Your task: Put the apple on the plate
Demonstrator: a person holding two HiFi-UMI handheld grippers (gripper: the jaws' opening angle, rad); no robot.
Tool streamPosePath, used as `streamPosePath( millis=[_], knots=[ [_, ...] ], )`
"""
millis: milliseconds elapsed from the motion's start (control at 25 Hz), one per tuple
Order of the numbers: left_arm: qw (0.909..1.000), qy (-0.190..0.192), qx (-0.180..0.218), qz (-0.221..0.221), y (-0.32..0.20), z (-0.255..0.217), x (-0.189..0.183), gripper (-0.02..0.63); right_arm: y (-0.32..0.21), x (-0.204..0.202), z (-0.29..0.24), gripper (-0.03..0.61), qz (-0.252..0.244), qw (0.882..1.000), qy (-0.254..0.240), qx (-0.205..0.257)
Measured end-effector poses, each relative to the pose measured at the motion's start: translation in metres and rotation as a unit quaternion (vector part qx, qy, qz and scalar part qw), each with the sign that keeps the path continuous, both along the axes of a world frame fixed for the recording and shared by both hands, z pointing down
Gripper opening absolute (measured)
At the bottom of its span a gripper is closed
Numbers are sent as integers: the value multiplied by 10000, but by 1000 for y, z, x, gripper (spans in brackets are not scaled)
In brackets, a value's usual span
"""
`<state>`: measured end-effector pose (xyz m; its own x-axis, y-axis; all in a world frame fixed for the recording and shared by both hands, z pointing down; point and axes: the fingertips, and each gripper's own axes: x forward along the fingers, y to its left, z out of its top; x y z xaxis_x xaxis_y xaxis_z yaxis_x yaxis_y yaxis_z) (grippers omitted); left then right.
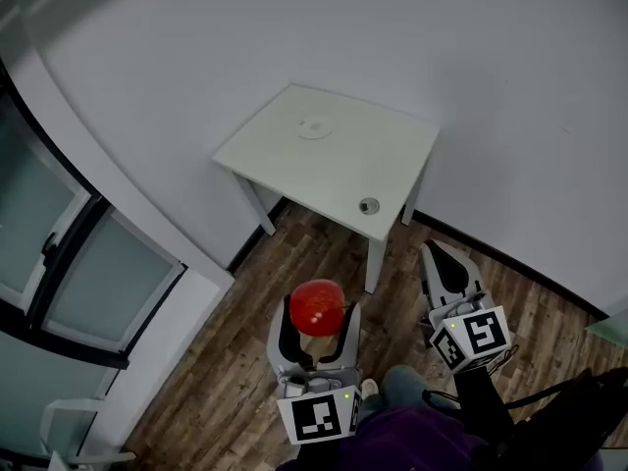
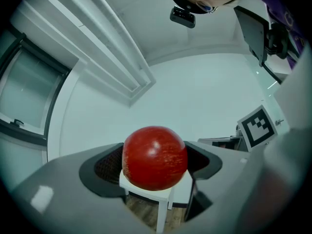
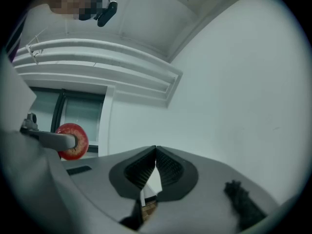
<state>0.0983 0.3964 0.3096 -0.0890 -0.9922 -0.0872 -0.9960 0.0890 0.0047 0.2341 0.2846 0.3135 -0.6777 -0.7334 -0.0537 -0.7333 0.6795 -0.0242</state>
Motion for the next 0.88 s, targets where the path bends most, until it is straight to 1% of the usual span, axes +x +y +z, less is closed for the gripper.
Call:
streamPosePath(
  millis=[280,400,600,760,880],
  knots=[
    [9996,90,-273,-55,-13,12,-5,382,-22,-2,1,11,40,10000,-55,-24],
    [9995,157,-275,-89,-26,12,-9,382,-38,-10,1,11,-12,10000,-83,9],
    [9994,152,-270,-137,-56,11,-21,382,-73,-26,-3,11,-98,9999,-82,74],
    [9996,3,-83,-251,-86,9,-33,382,-104,-39,-4,11,-182,9998,-58,107],
    [9994,27,-105,-325,-107,11,-38,382,-128,-46,-1,11,-245,9997,-38,91]
  ],
)
